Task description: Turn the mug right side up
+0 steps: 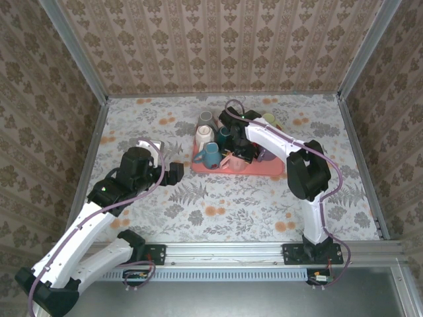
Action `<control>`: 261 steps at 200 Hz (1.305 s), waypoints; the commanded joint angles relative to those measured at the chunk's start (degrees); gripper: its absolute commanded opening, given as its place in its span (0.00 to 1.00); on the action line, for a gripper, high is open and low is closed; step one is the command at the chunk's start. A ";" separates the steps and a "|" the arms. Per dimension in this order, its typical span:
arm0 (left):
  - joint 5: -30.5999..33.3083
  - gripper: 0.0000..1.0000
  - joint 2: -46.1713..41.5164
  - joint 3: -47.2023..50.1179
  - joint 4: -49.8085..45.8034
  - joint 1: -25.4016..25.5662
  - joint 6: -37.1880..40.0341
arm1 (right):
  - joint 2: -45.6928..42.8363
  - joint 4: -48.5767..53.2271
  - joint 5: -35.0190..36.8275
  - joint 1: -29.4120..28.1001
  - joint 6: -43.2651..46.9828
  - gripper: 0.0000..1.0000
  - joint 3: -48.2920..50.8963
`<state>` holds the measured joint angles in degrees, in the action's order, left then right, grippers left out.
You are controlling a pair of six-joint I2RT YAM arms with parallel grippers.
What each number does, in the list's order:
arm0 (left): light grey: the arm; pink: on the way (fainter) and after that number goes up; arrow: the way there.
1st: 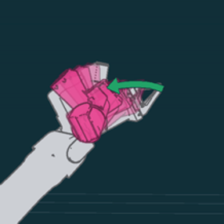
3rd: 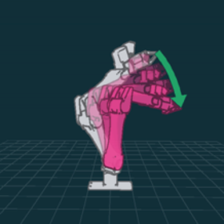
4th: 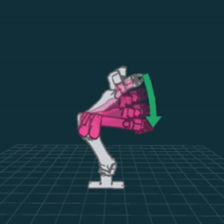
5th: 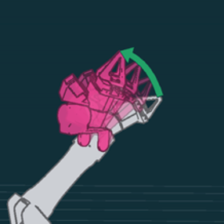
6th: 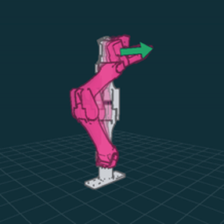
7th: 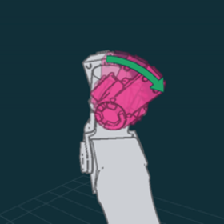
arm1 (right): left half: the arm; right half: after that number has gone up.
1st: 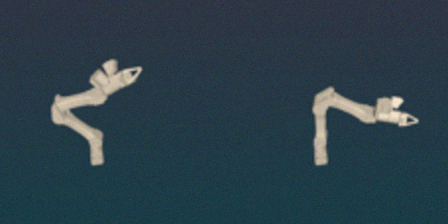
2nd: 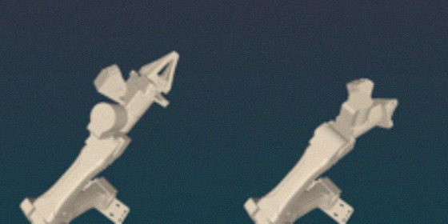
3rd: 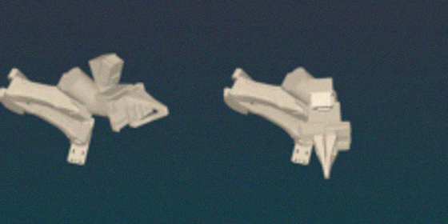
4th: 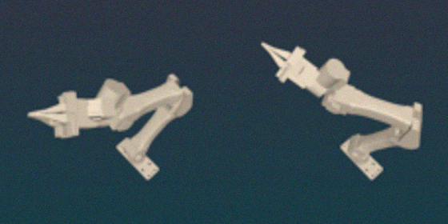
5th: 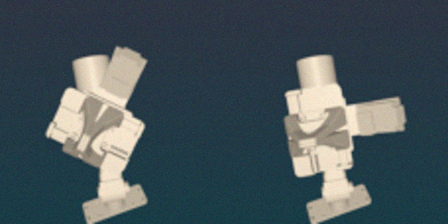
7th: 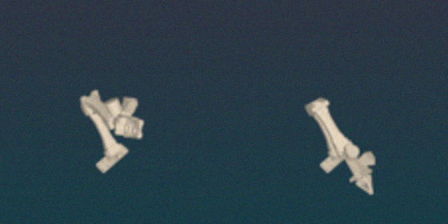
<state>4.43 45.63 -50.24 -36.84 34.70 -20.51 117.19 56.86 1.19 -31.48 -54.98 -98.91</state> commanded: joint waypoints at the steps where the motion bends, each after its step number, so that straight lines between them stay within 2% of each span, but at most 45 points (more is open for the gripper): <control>1: 0.12 1.00 -0.35 0.64 0.39 -0.51 1.31 | -5.58 -3.24 0.39 0.79 1.66 0.63 3.62; 46: 0.34 1.00 0.08 0.26 0.12 -0.51 0.43 | -18.70 -11.14 -1.62 0.81 4.36 0.49 13.36; 63: -1.61 1.00 -0.16 -0.23 0.19 -0.51 -1.43 | -24.86 -15.77 -4.09 0.68 7.37 0.46 18.44; 89: -10.99 1.00 -0.66 -0.29 3.46 -0.59 -5.64 | -39.22 -27.93 -6.48 0.28 11.89 0.45 28.52; 106: -18.33 0.99 -1.31 0.65 8.95 -0.85 -10.45 | -47.23 -34.94 -6.44 0.11 13.85 0.44 33.04; 130: -31.04 0.97 0.17 1.90 22.62 -1.29 -20.93 | -56.23 -49.55 -7.34 0.02 14.34 0.42 40.45; 149: -37.12 0.92 3.28 3.56 38.47 -1.52 -33.53 | -61.14 -61.85 -6.32 0.02 12.62 0.43 45.89; 170: -39.47 0.89 7.43 5.28 55.26 -1.48 -46.53 | -64.29 -76.29 -5.96 0.02 9.72 0.43 51.88; 198: -40.81 0.88 12.51 4.80 66.11 -0.05 -55.02 | -65.62 -81.14 -8.22 0.02 9.54 0.43 52.83; 228: -43.10 0.87 16.29 4.91 74.64 2.94 -59.49 | -66.55 -85.52 -10.25 -0.07 8.15 0.43 54.44; 261: -42.75 0.85 18.28 4.15 73.33 3.91 -58.95 | -66.56 -88.88 -13.07 -0.75 8.11 0.43 55.20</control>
<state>-36.49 63.11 -45.39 31.07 38.30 -76.71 52.71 -20.05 -8.51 -31.48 -46.30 -43.31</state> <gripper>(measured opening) 0.860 0.717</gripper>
